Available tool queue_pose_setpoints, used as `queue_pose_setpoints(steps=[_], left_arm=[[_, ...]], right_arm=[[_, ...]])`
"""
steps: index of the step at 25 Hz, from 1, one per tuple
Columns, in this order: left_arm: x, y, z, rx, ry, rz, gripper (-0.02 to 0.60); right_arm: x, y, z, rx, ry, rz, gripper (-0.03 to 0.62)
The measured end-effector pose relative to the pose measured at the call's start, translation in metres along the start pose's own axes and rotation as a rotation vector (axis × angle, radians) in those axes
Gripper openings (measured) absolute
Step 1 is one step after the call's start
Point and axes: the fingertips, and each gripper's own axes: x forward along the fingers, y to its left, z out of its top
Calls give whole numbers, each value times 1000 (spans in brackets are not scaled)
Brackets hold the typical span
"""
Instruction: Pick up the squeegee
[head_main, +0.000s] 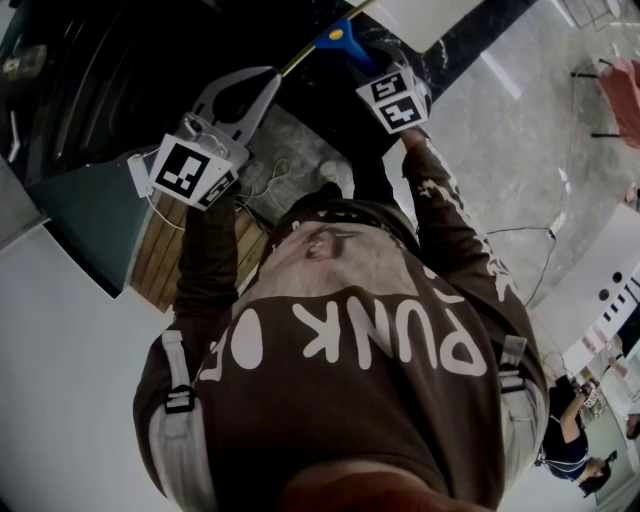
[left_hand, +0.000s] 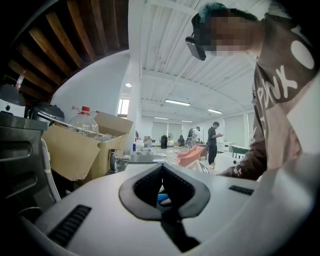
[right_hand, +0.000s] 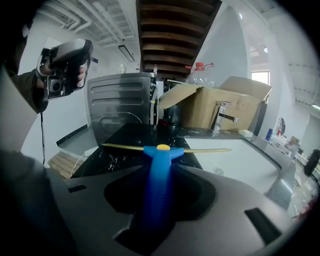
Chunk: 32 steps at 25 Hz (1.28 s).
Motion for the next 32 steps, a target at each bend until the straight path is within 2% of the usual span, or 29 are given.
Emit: queue_pose_setpoints(steps=[11,22,32], left_arm=[[-13,-18,10,36,-24,-34,3],[-42,-38,18,70,-63,-98,3],[-63,-61,34,106,-78,-97,3]], right_arm=[[-39,-3,19,1,-81,-79,147],[-102,18,43,26,-171,-179,147],[-164,36,68,20,-269,-215,147]])
